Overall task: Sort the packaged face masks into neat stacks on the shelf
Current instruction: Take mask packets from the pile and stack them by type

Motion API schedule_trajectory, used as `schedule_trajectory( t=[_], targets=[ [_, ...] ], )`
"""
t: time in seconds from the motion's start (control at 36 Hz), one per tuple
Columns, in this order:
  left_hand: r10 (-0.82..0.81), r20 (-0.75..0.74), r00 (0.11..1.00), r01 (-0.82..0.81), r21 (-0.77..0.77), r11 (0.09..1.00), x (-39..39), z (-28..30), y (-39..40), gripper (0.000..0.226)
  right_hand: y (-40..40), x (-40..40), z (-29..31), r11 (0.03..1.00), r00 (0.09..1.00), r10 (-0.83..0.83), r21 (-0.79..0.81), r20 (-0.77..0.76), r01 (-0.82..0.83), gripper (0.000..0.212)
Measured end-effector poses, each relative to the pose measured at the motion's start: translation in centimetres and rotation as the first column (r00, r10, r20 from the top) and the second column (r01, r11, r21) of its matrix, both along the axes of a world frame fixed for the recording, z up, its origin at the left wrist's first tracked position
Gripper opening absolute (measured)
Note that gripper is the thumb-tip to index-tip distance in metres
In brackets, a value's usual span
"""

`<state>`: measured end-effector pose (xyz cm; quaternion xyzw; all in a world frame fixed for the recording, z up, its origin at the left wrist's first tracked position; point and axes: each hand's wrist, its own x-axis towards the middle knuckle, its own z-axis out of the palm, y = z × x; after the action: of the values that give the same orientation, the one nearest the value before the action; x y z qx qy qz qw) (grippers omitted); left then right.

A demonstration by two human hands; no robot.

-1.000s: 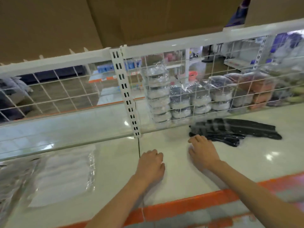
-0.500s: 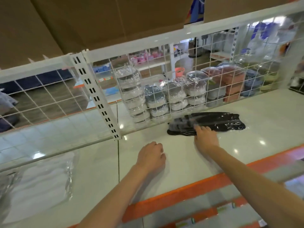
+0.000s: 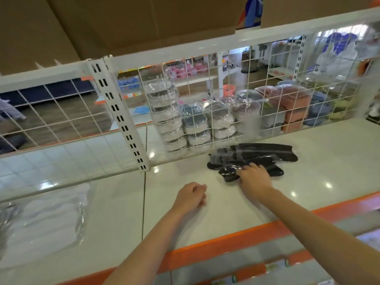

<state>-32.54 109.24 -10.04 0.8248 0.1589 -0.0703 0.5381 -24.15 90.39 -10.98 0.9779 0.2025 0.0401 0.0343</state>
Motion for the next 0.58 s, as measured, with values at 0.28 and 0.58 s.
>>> schedule_trajectory(
  t=[0.28, 0.58],
  targets=[
    [0.061, -0.252, 0.966, -0.259, -0.946, 0.196, -1.8, -1.2, 2.8, 0.074, 4.0, -3.1, -1.1, 0.622, 0.868, 0.493, 0.674, 0.061, -0.4, 0.037],
    [0.192, -0.147, 0.97, -0.223, -0.851, 0.476, -1.8, -1.7, 1.9, 0.042, 0.0, 4.7, 1.3, 0.941, 0.929, -0.237, 0.169, -0.282, 0.292, 0.07]
  ],
)
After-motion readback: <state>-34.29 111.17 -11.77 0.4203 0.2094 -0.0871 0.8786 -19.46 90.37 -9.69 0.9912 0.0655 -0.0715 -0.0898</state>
